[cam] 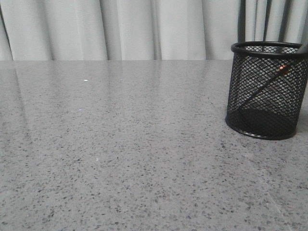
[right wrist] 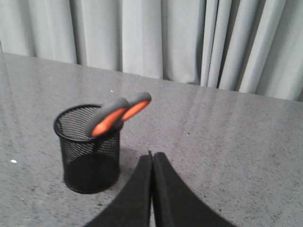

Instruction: Put scissors into bucket

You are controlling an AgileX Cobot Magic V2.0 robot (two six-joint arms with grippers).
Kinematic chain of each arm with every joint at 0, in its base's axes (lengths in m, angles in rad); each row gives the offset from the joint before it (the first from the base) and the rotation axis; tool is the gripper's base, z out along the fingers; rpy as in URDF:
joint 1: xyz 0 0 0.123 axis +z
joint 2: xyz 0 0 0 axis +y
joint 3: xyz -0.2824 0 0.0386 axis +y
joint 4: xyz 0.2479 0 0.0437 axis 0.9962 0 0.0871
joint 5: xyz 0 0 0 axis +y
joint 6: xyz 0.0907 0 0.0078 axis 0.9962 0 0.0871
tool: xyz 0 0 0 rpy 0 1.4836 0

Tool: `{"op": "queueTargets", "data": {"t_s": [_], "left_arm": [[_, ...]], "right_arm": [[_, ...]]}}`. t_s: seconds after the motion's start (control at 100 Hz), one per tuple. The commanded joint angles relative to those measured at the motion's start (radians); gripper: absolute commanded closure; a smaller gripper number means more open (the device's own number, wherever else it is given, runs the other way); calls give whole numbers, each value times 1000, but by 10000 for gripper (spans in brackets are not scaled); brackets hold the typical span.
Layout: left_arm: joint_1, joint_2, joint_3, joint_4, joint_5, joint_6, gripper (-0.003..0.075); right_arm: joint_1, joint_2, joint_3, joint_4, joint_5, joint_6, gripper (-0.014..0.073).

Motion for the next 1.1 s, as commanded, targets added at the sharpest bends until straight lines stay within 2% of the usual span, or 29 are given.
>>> {"op": "queueTargets", "data": {"t_s": [0.0,0.13,0.25,0.34,0.39,0.6,1.09], "left_arm": [[5,-27,45,-12,-50,2,740],[5,-27,45,-12,-50,2,740],[5,-27,45,-12,-50,2,740],[5,-27,45,-12,-50,2,740],[5,-27,45,-12,-50,2,740],[5,-27,45,-12,-50,2,740],[5,-27,45,-12,-50,2,740]], "right_arm": [[1,15,33,-39,-147,2,643],[-17,15,223,-39,-399,168,643],[-60,16,412,-39,-575,193,646],[-83,16,510,-39,-639,193,646],[-96,16,538,-39,-640,193,646],[-114,0,534,-36,-406,193,646],[-114,-27,534,-35,-414,193,646]]}}
